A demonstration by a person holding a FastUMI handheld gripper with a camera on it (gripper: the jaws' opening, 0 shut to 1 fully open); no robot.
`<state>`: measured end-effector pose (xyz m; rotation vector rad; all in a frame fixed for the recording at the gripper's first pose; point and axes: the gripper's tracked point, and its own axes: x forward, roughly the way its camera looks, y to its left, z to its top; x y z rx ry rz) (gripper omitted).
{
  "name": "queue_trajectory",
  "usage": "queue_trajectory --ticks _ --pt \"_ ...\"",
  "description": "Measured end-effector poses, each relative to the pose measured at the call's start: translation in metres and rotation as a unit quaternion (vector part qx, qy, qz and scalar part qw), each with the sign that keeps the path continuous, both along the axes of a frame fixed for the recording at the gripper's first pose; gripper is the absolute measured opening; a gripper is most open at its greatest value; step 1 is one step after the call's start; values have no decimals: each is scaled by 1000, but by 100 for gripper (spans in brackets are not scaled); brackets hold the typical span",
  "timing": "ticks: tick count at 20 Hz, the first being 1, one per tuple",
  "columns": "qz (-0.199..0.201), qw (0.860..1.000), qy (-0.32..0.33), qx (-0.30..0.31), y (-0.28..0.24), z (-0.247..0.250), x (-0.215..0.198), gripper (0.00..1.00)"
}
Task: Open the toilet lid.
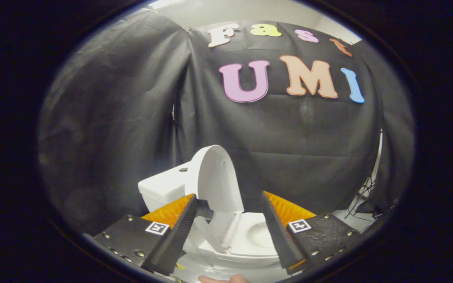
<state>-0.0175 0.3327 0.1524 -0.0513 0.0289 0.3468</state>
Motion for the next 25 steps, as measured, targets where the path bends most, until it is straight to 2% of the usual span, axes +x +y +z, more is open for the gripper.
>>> queue_trajectory --ticks 6,9,14,16,25 --pt "-16 999 20 23 -61 11 -8 95" --pt "-35 999 18 13 -95 12 -12 95" --pt "-43 999 20 13 -137 -1 -15 95" --pt "-61 998 21 1 -165 -9 -13 95" --pt "-88 994 37 58 -243 -31 -11 95"
